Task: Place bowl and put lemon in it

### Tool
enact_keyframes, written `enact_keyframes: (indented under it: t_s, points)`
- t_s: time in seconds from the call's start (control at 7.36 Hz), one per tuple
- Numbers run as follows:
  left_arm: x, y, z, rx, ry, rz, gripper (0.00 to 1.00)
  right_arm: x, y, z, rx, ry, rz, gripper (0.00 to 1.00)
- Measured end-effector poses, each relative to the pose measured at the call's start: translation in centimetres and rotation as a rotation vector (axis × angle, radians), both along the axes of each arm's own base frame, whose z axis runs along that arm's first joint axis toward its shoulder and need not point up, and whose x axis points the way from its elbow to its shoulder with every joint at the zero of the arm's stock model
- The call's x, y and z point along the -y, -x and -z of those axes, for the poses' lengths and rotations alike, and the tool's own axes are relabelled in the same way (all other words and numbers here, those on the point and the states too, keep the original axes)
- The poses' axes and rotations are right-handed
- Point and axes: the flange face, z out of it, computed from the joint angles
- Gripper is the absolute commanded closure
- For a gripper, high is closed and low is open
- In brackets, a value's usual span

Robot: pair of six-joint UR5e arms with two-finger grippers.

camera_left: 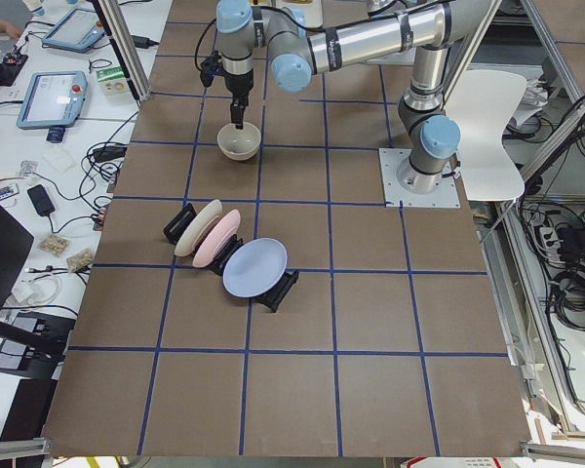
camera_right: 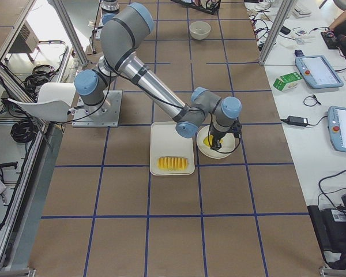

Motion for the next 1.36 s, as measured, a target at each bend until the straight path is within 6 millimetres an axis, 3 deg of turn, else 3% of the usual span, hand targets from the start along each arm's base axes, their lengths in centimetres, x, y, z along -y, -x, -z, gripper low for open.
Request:
enact_keyframes:
  t_s: [0.27, 0.54, 0.68, 0.81, 0.95, 1.09, 1.36]
  points:
    - [3.1, -0.5, 6.7, -0.059, -0.033, 0.033, 0.0, -2.1, -2.9, -8.2, -0.001, 0.005, 0.057, 0.7]
    - [5.0, -0.8, 12.2, -0.08, -0.064, 0.064, 0.07, -5.7, -9.6, -16.9, 0.01, -0.006, 0.097, 0.71]
    - [5.6, -1.0, 14.5, -0.085, -0.073, 0.07, 0.27, -7.4, -14.2, -20.3, 0.014, -0.006, 0.1, 0.71]
    - [6.1, -1.0, 16.5, -0.09, -0.084, 0.071, 0.79, -8.4, -19.2, -22.4, 0.01, -0.003, 0.113, 0.7]
    - [6.2, -0.8, 18.1, -0.101, -0.1, 0.069, 1.0, -8.9, -24.3, -23.5, 0.004, 0.004, 0.129, 0.7]
    - [6.3, -0.5, 19.2, -0.121, -0.111, 0.065, 1.0, -9.2, -29.4, -23.9, 0.003, 0.012, 0.154, 0.7]
    - [6.3, 0.0, 19.5, -0.146, -0.11, 0.062, 1.0, -9.8, -39.2, -23.7, 0.027, 0.035, 0.215, 0.7]
